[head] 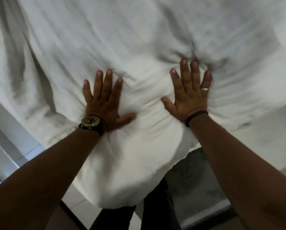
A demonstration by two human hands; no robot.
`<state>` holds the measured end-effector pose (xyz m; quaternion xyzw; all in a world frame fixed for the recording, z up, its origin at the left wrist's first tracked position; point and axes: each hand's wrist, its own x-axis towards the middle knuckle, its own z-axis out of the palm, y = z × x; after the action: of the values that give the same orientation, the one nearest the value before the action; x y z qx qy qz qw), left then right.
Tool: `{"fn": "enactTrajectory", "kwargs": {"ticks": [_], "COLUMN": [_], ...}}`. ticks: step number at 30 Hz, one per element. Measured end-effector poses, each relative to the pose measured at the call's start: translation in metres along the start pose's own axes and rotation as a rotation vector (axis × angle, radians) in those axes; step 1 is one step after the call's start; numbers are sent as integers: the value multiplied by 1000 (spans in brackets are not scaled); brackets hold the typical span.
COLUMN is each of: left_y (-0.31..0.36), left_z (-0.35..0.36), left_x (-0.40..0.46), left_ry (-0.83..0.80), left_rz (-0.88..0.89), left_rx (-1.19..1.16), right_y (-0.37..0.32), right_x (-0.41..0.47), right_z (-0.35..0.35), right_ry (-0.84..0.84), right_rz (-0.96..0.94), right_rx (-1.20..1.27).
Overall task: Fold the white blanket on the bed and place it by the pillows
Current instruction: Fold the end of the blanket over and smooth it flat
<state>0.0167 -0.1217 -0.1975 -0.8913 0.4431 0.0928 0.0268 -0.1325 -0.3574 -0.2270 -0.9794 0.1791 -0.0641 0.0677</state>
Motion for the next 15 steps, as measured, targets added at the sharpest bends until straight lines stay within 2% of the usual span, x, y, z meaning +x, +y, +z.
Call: {"fn": "enactTrajectory", "kwargs": {"ticks": [6,12,15], "left_y": [2,0,-3], "left_z": [-4,-4,-7], "left_x": [1,0,0], "left_ry": [-28,-33,-42], "left_rz": [3,17,37], "left_rx": [0,4,-34], "right_y": [-2,-6,-15], "right_x": [-1,-5,-13], "right_z": [-10,-20,-35], "right_ry": [20,-32,-108], "right_rz": [21,88,284], "right_rx": [-1,-65,-76]}}
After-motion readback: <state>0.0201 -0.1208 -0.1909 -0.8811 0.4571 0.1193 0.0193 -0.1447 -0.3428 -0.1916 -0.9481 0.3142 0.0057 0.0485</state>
